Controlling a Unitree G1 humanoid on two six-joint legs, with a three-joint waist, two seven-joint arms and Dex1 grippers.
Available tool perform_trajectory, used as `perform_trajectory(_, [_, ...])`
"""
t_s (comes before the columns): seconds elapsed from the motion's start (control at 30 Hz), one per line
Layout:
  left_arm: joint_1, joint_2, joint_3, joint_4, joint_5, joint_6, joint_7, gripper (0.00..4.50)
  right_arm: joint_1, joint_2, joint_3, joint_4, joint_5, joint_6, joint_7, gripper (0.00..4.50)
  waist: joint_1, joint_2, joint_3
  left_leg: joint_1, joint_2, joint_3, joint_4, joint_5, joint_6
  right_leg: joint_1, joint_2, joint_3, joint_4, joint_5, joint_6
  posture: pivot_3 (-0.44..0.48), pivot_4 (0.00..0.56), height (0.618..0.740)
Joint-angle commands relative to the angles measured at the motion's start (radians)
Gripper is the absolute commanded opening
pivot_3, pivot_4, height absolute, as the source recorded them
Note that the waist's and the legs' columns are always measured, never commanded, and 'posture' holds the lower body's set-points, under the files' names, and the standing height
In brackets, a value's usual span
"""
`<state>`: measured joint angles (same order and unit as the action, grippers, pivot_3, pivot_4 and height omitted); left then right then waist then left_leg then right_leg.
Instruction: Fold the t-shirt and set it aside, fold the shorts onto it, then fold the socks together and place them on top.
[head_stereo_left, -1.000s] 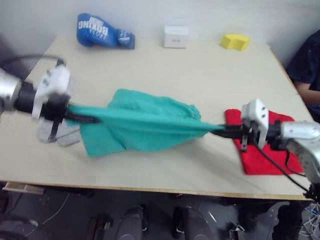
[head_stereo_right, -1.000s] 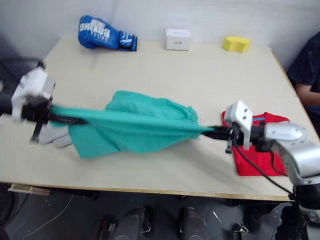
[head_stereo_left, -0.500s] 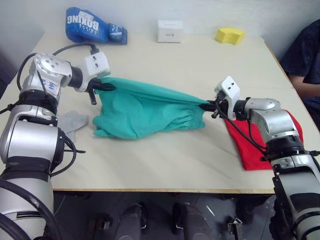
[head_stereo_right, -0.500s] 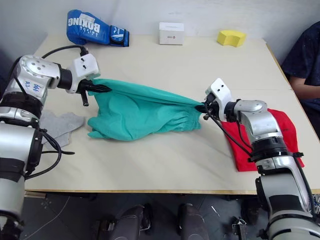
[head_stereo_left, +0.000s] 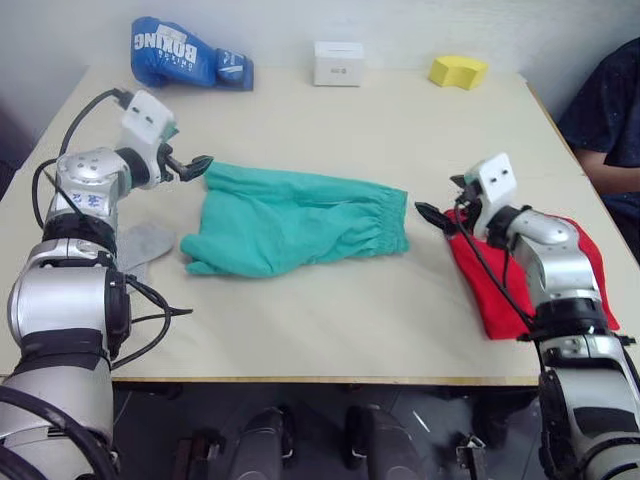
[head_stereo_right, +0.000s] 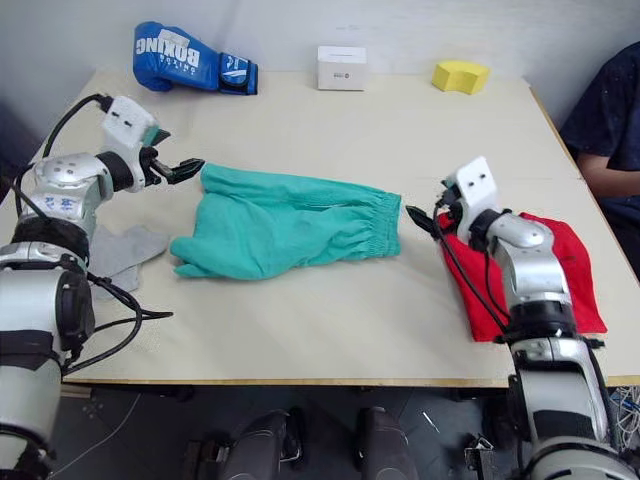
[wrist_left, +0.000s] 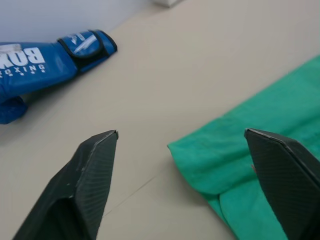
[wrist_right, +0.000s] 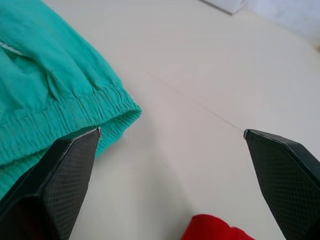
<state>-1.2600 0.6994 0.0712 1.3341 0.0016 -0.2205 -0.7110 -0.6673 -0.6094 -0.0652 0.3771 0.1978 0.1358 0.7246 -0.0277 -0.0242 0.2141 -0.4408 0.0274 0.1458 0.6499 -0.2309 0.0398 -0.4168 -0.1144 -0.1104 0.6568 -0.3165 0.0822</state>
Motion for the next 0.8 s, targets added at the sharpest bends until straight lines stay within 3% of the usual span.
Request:
perform_trajectory(0.03, [0.058, 0.029, 0.083, -0.138, -0.125, -0.063, -0.286, 4.47, 0.112, -0.051, -0.005, -0.284, 0.066, -0.046, 0.128, 4.5, 0.0, 0.0, 0.0, 0.001, 0.0, 0.0, 0.0, 0.0, 0.0, 0.0, 0.0, 0.0, 0.0, 0.0, 0.0, 0.0, 0.15, 0.74])
perform_trajectory(0.1, [0.159, 0.038, 0.084, -0.278, -0.193, -0.057, -0.513, 4.47, 0.19, -0.061, 0.024, -0.395, 0.059, -0.052, 0.155, 4.5, -0.001, 0.0, -0.001, 0.001, 0.0, 0.001, -0.001, 0.0, 0.0, 0.0, 0.001, 0.001, 0.0, 0.0, 0.0, 0.0, 0.15, 0.74])
perform_trajectory(0.17, [0.31, 0.064, 0.066, -0.503, -0.251, 0.063, -0.625, 4.47, 0.254, -0.048, 0.058, -0.466, 0.022, -0.051, 0.132, 4.5, -0.006, 0.0, -0.001, 0.004, 0.002, 0.002, -0.001, -0.001, -0.002, 0.002, 0.002, 0.002, -0.001, 0.0, 0.0, 0.0, 0.15, 0.74])
perform_trajectory(0.27, [0.548, 0.104, 0.063, -0.845, -0.305, 0.187, -0.663, 4.47, 0.316, -0.01, 0.117, -0.491, -0.09, -0.126, 0.056, 4.5, -0.017, 0.0, -0.001, 0.007, 0.003, 0.002, -0.001, -0.001, -0.002, 0.003, 0.0, 0.005, 0.001, 0.0, -0.001, 0.0, 0.15, 0.74])
perform_trajectory(0.43, [0.774, 0.103, 0.068, -1.107, -0.244, 0.198, -0.504, 4.47, 0.323, 0.052, 0.215, -0.442, -0.275, -0.272, -0.058, 4.5, -0.01, 0.0, -0.001, 0.008, 0.003, 0.001, 0.0, -0.001, -0.003, 0.003, -0.002, 0.008, 0.0, -0.001, -0.002, 0.0, 0.15, 0.74])
perform_trajectory(0.6, [0.847, 0.074, 0.01, -1.097, -0.085, 0.075, -0.324, 4.47, 0.238, 0.077, 0.3, -0.287, -0.448, -0.353, -0.153, 4.5, 0.001, -0.001, -0.002, 0.015, 0.002, 0.001, -0.002, -0.002, -0.004, 0.008, -0.005, 0.009, 0.0, -0.001, -0.003, 0.0, 0.15, 0.74])
perform_trajectory(0.7, [0.826, 0.034, -0.017, -1.031, -0.006, 0.016, -0.204, 4.5, 0.189, 0.083, 0.329, -0.189, -0.527, -0.378, -0.215, 3.84, 0.0, -0.001, -0.002, 0.015, 0.002, 0.001, -0.002, -0.002, -0.004, 0.008, -0.005, 0.009, 0.0, -0.001, -0.003, 0.0, 0.15, 0.74])
perform_trajectory(0.8, [0.817, 0.005, -0.042, -0.995, 0.022, -0.01, -0.151, 4.5, 0.149, 0.087, 0.335, -0.121, -0.562, -0.394, -0.256, 2.76, -0.001, -0.001, -0.002, 0.015, 0.002, 0.001, -0.002, -0.002, -0.004, 0.007, -0.005, 0.009, 0.001, -0.002, -0.004, 0.0, 0.15, 0.74])
